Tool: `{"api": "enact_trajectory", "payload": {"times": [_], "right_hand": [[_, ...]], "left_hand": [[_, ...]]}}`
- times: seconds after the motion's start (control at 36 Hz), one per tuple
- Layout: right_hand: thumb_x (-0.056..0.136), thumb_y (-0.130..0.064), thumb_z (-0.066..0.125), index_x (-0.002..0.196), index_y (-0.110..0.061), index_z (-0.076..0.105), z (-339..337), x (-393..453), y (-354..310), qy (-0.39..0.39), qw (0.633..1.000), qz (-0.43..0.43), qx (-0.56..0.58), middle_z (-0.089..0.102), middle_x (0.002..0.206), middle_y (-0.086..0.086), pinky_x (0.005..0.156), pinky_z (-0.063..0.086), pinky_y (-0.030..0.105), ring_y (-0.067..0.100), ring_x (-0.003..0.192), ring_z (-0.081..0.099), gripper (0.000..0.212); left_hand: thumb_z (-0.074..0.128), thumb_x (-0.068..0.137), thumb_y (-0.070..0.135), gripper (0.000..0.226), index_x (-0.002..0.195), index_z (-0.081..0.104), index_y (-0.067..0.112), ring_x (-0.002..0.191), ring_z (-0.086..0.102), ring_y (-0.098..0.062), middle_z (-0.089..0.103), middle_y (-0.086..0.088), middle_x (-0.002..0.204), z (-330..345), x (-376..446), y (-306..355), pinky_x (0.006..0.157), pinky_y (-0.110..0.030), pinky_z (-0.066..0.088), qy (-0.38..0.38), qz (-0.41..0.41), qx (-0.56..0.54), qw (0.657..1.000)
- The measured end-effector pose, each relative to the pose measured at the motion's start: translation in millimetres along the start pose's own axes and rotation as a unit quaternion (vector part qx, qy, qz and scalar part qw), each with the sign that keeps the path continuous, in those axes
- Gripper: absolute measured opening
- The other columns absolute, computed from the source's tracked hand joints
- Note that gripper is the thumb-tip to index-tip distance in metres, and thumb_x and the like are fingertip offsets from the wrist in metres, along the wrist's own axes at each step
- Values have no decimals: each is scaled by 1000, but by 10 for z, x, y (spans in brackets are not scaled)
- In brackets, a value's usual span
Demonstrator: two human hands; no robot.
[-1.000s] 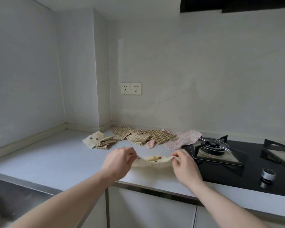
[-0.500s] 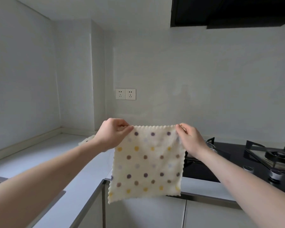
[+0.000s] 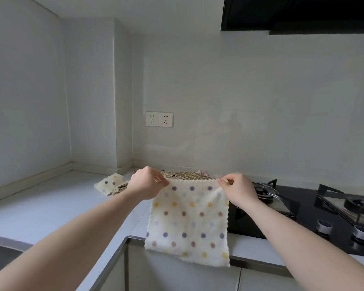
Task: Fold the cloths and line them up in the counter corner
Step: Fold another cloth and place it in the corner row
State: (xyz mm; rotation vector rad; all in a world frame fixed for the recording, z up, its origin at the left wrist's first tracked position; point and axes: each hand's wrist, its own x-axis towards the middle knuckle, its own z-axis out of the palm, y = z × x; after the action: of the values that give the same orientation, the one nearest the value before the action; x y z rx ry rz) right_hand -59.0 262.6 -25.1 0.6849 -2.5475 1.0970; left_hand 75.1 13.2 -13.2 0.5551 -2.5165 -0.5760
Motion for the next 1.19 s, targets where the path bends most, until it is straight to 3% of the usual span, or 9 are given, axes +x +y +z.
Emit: {"api": "enact_trajectory", "payload": {"times": [0.11,0.17,0.25,0.36,0.58,0.69,0.81,0.94,1.19], "right_hand": [[95,-36,65,71,-29,68,90,159,11,-9,999,33,29,71,60,-3,72,57,31,16,62,71,25],[96,-35,65,73,-30,66,145,241,15,-12,997,50,55,71,57,-2,76,60,36,12,53,70,23],[95,-33,66,71,-28,65,248,390,67,1,995,62,78,71,55,-4,77,61,42,17,63,73,25],[91,-37,68,67,-29,67,360,560,172,18,996,49,74,73,65,-7,76,61,44,21,75,74,25],[95,-30,66,80,-29,71,453,388,281,-36,999,-21,34,71,82,-11,72,46,24,9,82,65,15],[97,-30,64,90,-27,74,537,243,433,-97,994,-43,10,72,94,-14,77,45,22,3,91,63,12],[96,-28,64,89,-31,73,604,137,523,-115,992,-56,-20,71,93,-18,71,40,11,-2,91,61,12],[95,-30,65,91,-31,74,713,24,612,-138,987,-54,-64,71,92,-15,77,46,21,3,90,62,10],[95,-26,63,102,-28,76,806,-146,688,-172,977,-44,-116,65,104,-10,92,49,23,8,100,62,15]], "left_hand": [[64,93,40,17,90,74,27,73,69,-9,76,9,80,122,158,-2,64,-24,50,-9,-30,-28,999],[63,93,37,18,84,75,26,76,68,-13,75,7,70,182,245,-21,68,-26,54,-7,-37,-42,998],[66,91,40,17,80,75,30,83,68,-17,75,9,79,264,368,-74,71,-27,53,5,-37,-66,997],[67,90,43,19,96,78,29,95,67,-17,76,10,95,355,469,-161,80,-28,52,22,-22,-83,996],[69,92,37,17,101,78,26,100,68,-11,75,10,105,562,397,-366,80,-24,51,12,16,-43,999],[70,92,30,13,101,78,27,103,68,-8,75,10,108,667,288,-482,91,-30,56,-30,45,-20,998],[69,93,23,17,108,77,24,104,67,-6,74,9,113,781,197,-567,92,-22,53,-53,65,0,996],[68,93,21,16,107,76,23,104,66,-8,72,9,117,890,104,-705,85,-17,47,-69,60,23,996],[56,93,24,26,110,75,30,110,63,-12,71,11,118,1028,-42,-842,91,-20,45,-107,27,43,993]]}}
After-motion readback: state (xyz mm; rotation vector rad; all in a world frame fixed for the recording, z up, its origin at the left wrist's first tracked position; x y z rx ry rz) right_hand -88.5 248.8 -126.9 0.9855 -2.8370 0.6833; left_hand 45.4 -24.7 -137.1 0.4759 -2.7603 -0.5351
